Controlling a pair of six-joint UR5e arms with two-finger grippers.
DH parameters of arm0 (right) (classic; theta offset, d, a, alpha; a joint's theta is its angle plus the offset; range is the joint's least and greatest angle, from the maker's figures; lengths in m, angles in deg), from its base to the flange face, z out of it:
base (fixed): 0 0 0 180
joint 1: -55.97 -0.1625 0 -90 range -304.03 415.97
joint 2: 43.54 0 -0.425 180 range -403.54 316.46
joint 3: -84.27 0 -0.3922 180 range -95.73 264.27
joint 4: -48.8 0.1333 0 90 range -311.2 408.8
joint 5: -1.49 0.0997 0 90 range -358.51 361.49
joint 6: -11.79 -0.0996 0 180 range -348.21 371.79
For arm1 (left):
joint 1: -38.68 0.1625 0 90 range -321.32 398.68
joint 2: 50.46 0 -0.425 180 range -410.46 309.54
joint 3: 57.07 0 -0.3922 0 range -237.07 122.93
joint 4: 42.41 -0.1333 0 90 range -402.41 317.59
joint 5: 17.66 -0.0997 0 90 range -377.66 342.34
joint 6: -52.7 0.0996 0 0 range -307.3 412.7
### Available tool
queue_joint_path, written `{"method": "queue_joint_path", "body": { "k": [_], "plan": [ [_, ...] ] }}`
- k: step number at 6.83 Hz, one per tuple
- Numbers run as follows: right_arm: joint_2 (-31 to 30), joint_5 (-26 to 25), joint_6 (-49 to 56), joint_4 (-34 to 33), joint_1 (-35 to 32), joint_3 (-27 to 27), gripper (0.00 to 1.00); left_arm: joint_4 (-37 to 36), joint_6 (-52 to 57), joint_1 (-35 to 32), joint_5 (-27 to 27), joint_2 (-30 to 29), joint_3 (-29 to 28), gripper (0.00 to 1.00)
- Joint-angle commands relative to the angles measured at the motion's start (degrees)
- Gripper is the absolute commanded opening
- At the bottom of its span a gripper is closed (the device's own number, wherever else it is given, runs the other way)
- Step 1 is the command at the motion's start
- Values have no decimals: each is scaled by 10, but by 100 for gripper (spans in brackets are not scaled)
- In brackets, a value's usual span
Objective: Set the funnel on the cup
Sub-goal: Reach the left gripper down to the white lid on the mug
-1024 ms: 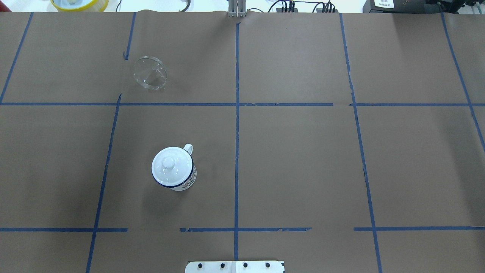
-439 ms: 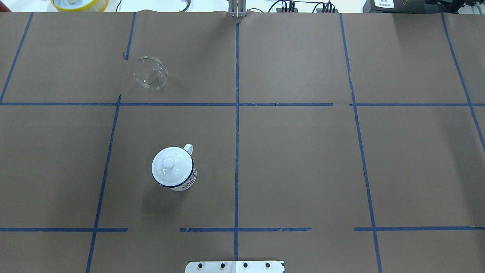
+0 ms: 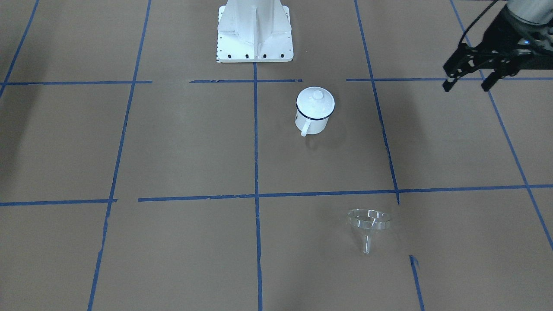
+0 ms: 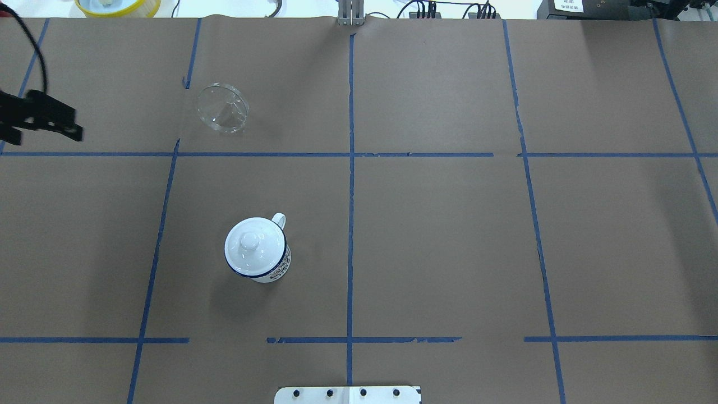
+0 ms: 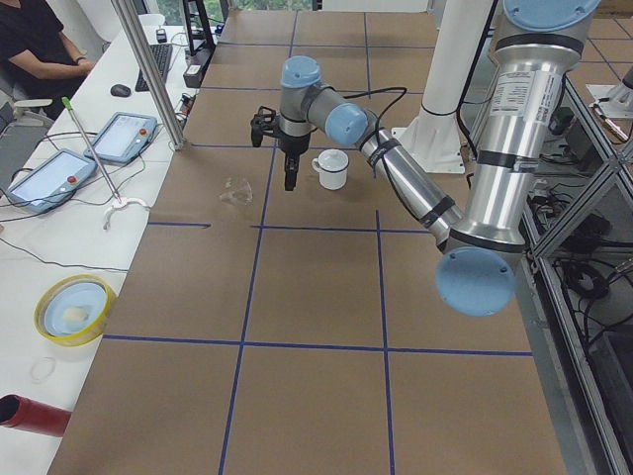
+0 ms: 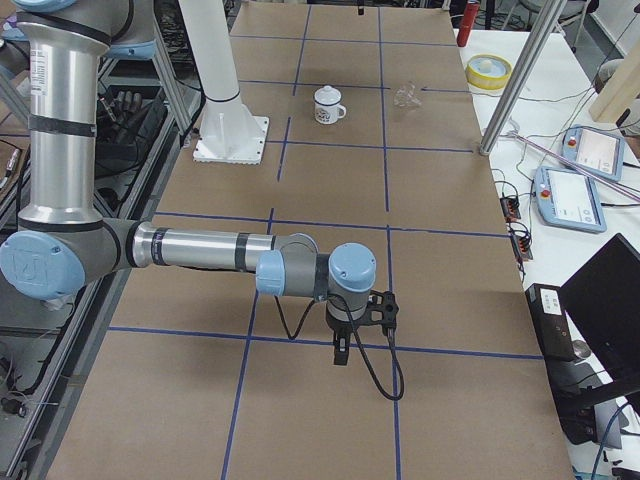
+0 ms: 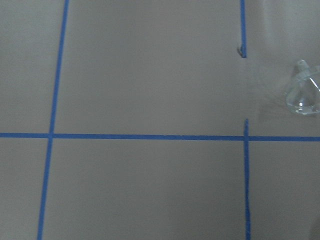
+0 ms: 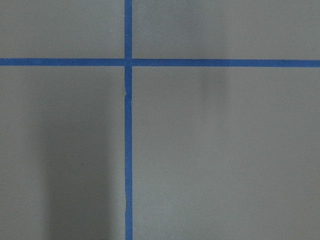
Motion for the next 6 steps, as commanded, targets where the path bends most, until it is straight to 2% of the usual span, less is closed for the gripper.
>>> {"method": "queue_joint_path", "body": {
  "k": [1, 2, 3, 4, 5, 6],
  "plan": [
    [0, 0, 0, 0, 0, 0, 100, -25, -137, 133, -73, -73, -1, 100],
    [0, 0, 0, 0, 0, 0, 100, -67, -147, 163, -75, -120, -6, 100],
    [0, 0, 0, 0, 0, 0, 100, -92, -148, 192, -96, -162, -34, 100],
    [0, 0, 0, 0, 0, 0, 100, -99, -173, 268, -174, -180, -44, 100],
    [0, 0, 0, 0, 0, 0, 100, -97, -255, 288, -186, -191, -55, 100],
    [0, 0, 0, 0, 0, 0, 100, -88, -261, 311, -188, -194, -65, 100]
  ]
}}
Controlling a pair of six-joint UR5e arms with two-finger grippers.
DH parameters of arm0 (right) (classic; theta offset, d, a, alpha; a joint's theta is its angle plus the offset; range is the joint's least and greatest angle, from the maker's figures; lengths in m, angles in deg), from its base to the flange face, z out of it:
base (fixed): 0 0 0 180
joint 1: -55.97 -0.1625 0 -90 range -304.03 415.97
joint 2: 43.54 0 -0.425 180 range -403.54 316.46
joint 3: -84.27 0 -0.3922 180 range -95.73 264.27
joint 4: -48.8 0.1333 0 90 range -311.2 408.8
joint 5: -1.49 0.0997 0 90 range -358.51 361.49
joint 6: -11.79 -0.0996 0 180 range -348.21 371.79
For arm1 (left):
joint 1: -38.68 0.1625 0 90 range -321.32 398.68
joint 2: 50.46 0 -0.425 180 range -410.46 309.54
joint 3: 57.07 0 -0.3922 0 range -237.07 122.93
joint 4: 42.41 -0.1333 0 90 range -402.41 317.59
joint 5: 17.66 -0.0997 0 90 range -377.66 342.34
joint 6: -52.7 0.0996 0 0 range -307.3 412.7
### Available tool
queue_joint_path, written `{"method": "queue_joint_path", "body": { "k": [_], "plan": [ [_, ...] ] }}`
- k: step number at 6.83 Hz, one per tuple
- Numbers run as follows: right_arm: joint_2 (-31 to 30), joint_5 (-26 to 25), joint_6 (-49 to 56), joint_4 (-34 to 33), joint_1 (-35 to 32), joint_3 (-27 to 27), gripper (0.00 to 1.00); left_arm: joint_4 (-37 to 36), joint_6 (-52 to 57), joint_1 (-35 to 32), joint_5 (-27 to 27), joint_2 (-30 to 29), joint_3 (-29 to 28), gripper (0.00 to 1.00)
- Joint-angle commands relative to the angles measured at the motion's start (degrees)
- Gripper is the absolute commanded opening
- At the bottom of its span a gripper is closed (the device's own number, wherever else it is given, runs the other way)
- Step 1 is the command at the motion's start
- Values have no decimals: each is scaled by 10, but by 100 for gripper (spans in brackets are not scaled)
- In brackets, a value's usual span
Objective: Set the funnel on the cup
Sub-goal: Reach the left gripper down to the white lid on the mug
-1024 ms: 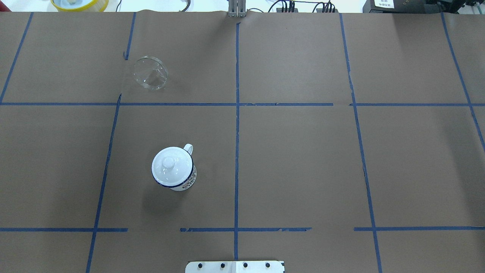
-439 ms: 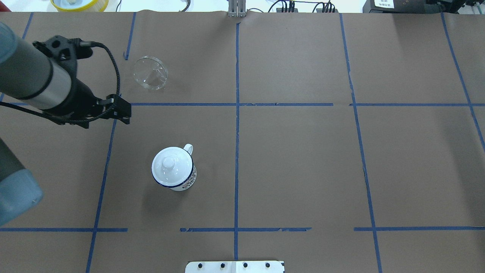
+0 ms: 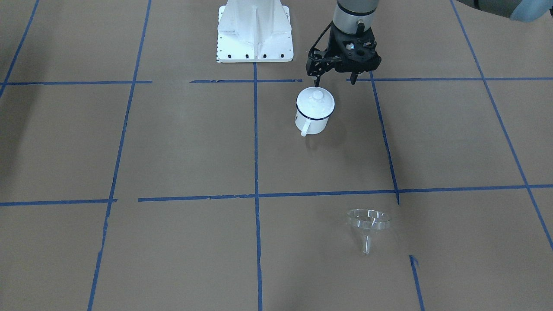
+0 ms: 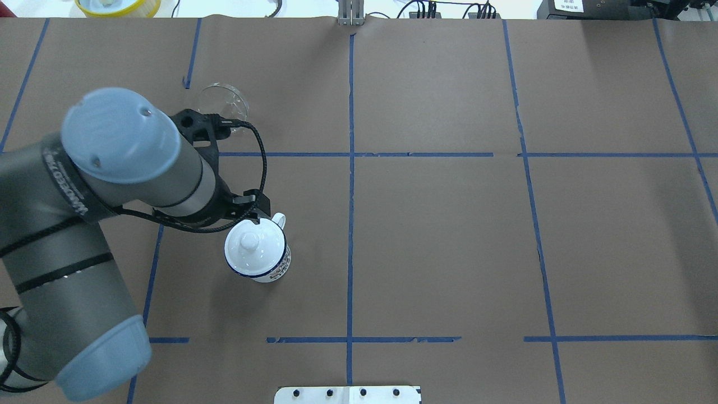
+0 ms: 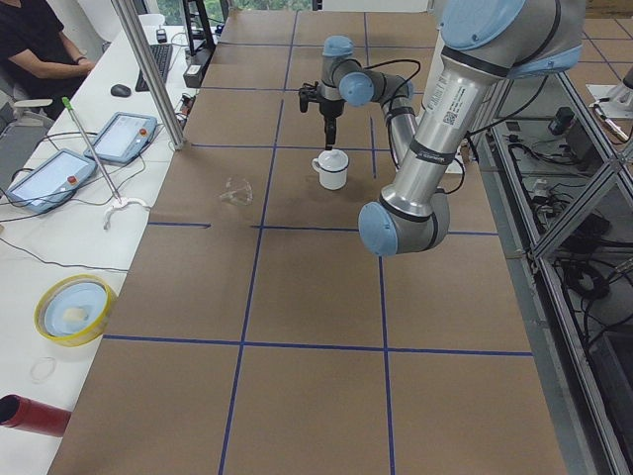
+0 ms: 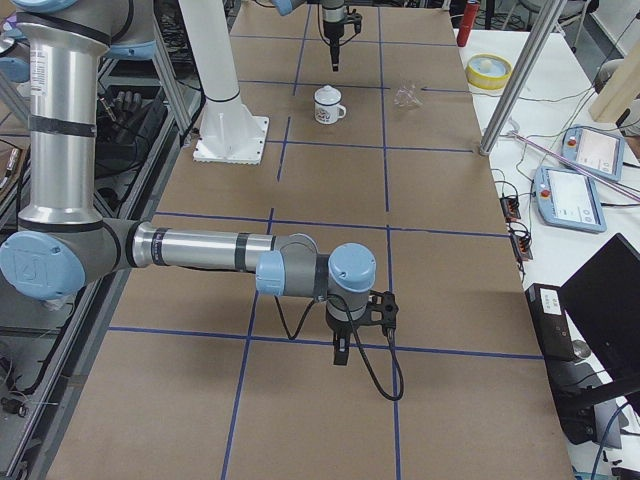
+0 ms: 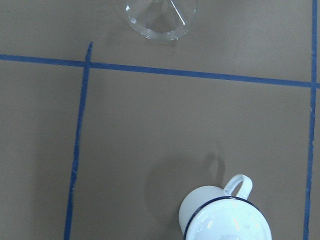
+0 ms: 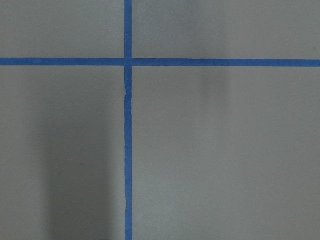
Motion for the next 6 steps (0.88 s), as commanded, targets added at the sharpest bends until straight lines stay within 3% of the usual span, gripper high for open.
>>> {"method": "queue_joint_path", "body": {
  "k": [1, 3, 6],
  "plan": [
    [0, 0, 0, 0, 0, 0, 100, 27, -32, 33, -16, -10, -30, 100],
    [0, 0, 0, 0, 0, 0, 100, 70, -27, 33, -17, 0, -63, 100],
    [0, 0, 0, 0, 0, 0, 100, 75, -26, 32, -19, 12, -65, 99]
  ]
}}
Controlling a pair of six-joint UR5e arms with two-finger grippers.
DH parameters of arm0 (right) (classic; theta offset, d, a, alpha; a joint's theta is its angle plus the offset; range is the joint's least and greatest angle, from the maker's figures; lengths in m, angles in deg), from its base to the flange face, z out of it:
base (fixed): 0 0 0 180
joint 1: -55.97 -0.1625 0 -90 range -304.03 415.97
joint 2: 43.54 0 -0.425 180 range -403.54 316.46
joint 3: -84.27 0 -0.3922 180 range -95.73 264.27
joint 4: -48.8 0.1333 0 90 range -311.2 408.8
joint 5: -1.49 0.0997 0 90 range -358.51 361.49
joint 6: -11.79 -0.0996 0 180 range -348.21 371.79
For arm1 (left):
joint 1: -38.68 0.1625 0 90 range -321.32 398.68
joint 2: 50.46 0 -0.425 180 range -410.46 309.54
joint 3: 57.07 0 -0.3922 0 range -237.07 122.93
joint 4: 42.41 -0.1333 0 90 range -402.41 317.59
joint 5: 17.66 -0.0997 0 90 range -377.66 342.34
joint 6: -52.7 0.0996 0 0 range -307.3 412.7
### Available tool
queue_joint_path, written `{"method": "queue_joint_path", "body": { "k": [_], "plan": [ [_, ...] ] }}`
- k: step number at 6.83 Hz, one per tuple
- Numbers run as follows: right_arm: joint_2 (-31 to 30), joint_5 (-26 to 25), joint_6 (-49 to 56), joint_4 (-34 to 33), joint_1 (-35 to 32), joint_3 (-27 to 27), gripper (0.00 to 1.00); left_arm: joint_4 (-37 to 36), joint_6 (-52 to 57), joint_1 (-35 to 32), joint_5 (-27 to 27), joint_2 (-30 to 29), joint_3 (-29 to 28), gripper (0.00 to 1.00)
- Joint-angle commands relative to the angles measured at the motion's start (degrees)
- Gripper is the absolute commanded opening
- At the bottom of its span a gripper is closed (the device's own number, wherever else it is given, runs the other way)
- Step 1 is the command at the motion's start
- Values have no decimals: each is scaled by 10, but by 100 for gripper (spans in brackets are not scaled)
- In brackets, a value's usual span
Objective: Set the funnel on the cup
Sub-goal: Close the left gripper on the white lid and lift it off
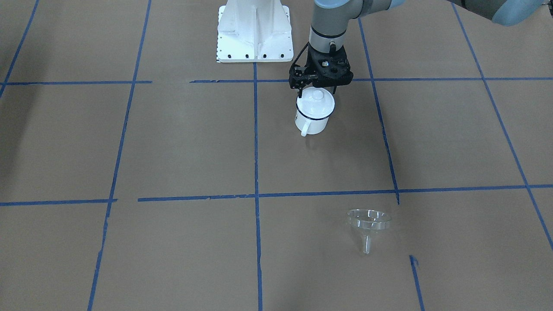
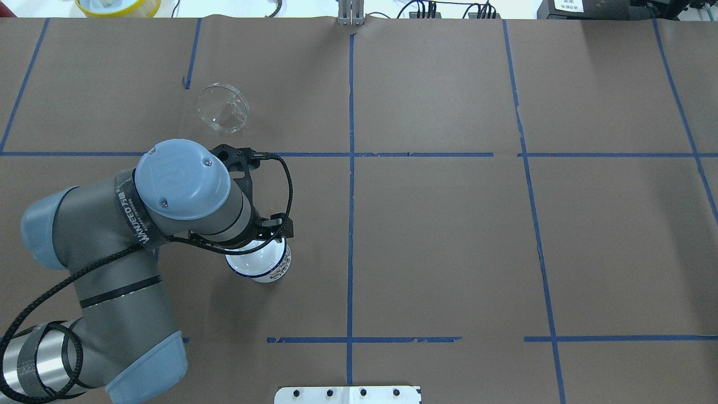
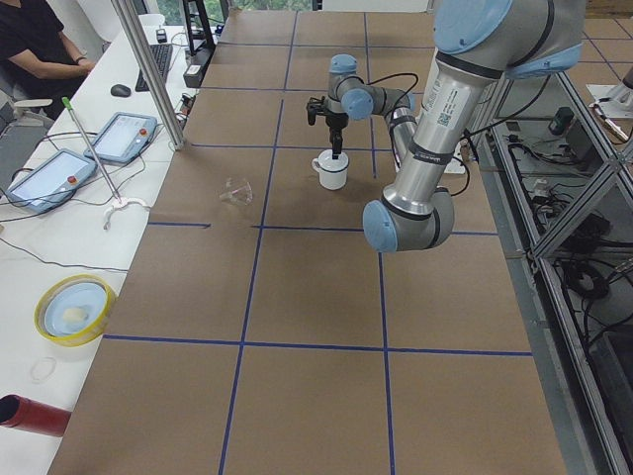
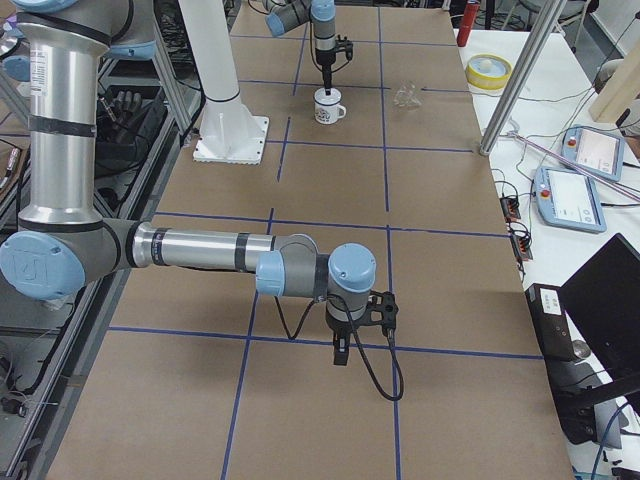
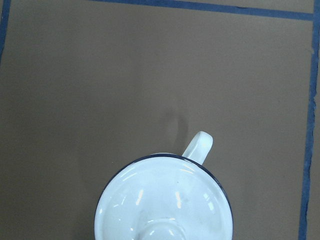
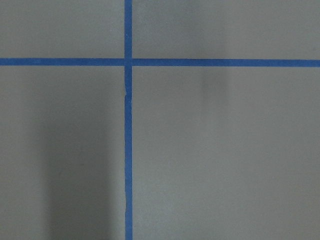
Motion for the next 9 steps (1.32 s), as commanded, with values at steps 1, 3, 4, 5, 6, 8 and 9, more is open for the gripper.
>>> {"method": "queue_joint_path", "body": {
  "k": [1, 3, 4, 5, 6, 8, 9],
  "plan": [
    [0, 0, 0, 0, 0, 0, 100, 4, 0, 0, 0, 5, -2, 92],
    [0, 0, 0, 0, 0, 0, 100, 9, -1, -1, 1, 5, 1, 71],
    [0, 0, 0, 0, 0, 0, 100, 9, -1, -1, 1, 4, 2, 58],
    [0, 0, 0, 0, 0, 0, 100, 9, -1, -1, 1, 4, 2, 50],
    [0, 0, 0, 0, 0, 1, 100, 9, -1, -1, 1, 4, 2, 44],
    [0, 0, 0, 0, 0, 0, 100, 6, 0, -5, 1, 6, 10, 1],
    [0, 0, 0, 0, 0, 0, 100, 2, 1, -10, 2, 9, 30, 0]
  ]
}}
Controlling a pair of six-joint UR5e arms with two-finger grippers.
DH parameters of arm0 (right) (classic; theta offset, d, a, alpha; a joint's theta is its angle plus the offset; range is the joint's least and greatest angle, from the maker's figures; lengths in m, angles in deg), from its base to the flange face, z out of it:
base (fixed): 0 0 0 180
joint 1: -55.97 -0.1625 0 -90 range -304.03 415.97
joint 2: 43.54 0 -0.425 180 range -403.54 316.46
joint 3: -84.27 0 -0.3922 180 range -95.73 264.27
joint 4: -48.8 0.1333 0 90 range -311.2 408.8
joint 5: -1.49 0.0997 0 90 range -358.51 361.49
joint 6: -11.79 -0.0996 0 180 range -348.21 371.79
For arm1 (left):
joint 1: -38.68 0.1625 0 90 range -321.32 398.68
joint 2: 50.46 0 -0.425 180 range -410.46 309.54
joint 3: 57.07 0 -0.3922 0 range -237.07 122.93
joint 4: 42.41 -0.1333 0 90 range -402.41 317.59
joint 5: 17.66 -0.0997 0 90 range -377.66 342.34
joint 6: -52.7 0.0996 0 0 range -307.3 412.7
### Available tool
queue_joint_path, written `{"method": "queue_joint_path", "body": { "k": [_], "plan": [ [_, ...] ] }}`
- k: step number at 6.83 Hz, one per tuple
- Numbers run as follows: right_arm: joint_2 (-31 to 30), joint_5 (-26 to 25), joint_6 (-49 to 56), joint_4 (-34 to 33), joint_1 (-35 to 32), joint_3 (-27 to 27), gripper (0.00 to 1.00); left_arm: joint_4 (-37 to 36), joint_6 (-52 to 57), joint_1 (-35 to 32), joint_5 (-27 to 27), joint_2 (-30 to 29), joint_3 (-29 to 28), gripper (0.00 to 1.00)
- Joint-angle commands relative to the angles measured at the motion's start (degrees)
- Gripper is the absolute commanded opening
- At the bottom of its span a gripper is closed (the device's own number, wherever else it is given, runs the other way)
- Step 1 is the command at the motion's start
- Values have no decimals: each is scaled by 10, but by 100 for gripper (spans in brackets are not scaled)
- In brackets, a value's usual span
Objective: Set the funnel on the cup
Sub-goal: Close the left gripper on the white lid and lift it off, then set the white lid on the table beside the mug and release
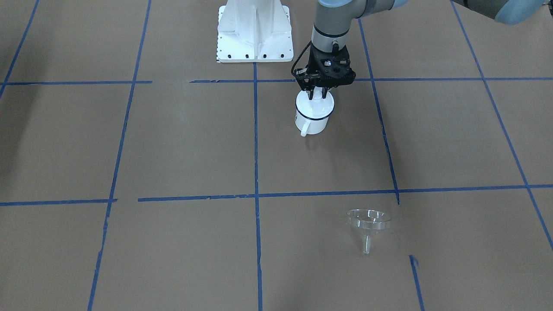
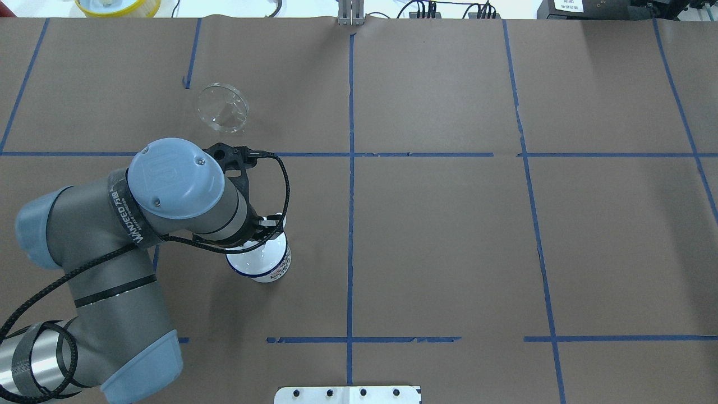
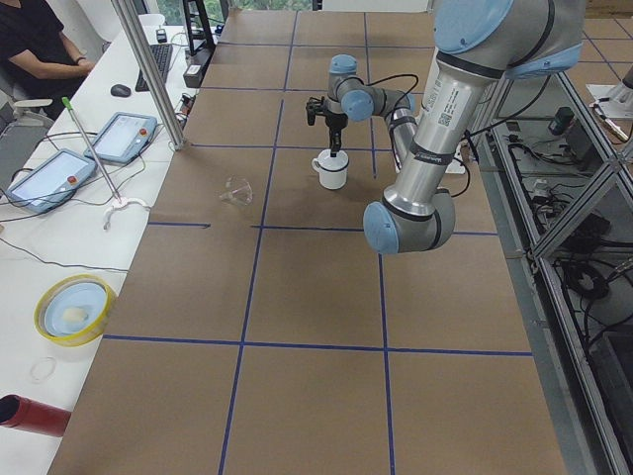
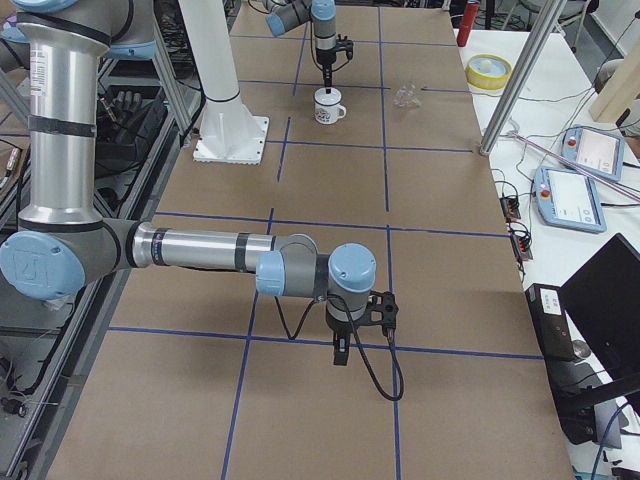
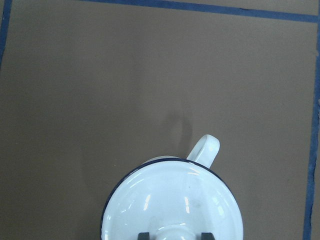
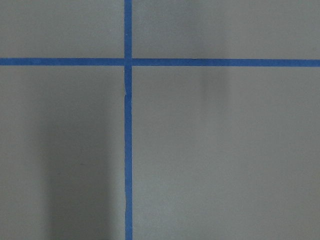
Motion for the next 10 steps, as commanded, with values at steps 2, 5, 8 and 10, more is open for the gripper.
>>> {"method": "queue_joint_path", "body": {
  "k": [2, 5, 8, 10],
  "plan": [
    [0, 0, 0, 0, 0, 0, 100, -76, 43, -42, 3, 6, 86, 0],
    [0, 0, 0, 0, 0, 1, 100, -21, 135, -93, 2, 94, 87, 0],
    [0, 0, 0, 0, 0, 0, 100, 189, 127, -89, 2, 167, -26, 0],
    [0, 0, 0, 0, 0, 0, 100, 215, 130, -86, 4, 163, -72, 0]
  ]
}}
